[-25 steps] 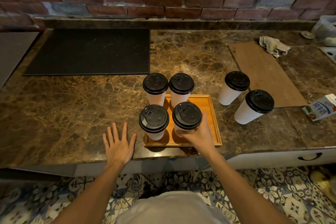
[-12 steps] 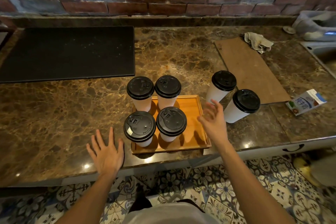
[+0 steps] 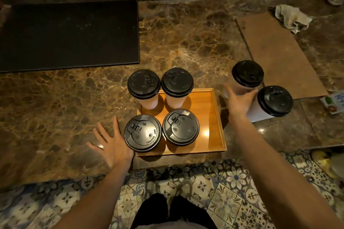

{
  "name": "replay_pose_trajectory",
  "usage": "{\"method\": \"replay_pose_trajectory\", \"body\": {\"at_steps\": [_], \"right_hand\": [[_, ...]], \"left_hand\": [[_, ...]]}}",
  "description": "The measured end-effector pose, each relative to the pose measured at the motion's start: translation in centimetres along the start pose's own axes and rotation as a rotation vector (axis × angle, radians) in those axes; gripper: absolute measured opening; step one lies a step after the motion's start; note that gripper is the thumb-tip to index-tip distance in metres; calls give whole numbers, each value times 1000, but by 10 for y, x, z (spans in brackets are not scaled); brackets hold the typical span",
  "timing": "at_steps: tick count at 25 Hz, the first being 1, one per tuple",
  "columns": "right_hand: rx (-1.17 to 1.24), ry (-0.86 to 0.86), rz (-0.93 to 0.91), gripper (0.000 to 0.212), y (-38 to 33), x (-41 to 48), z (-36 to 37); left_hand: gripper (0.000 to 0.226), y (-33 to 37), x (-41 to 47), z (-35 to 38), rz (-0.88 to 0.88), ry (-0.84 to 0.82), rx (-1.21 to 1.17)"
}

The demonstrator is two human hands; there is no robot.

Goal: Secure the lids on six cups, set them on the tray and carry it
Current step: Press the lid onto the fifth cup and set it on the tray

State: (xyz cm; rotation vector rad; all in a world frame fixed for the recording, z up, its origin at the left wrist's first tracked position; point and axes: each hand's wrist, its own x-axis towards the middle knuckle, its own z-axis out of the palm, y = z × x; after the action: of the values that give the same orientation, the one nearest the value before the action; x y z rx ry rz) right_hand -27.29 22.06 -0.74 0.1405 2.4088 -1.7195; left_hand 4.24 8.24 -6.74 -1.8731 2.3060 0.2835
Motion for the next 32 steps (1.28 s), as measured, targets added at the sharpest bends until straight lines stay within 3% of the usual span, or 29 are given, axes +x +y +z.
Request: {"method": "replay_pose_trajectory", "body": {"at_steps": [6,11,16,24,29,32], "right_hand": [[36,148,-113,100,10,9,17],[37,122,-157,98,8,10,19],[118,6,-117,92,-19,-6,17],[84,-182,-451,88,-123,-62,-19],[65,-292,-610,79,-174,-123,-54],[53,-396,-664,75,-190,-158,-75]], "left_hand": [[96,-2,2,3,6,20,2],[98,-2,1,2,10,17,-15],[101,-2,0,1,19,31,-27],[87,-4,-1,2,7,22,-82],[70,-6,-4,-8,24,-55,-120],[57,-15,-1,-26,23,-154,-260]]}}
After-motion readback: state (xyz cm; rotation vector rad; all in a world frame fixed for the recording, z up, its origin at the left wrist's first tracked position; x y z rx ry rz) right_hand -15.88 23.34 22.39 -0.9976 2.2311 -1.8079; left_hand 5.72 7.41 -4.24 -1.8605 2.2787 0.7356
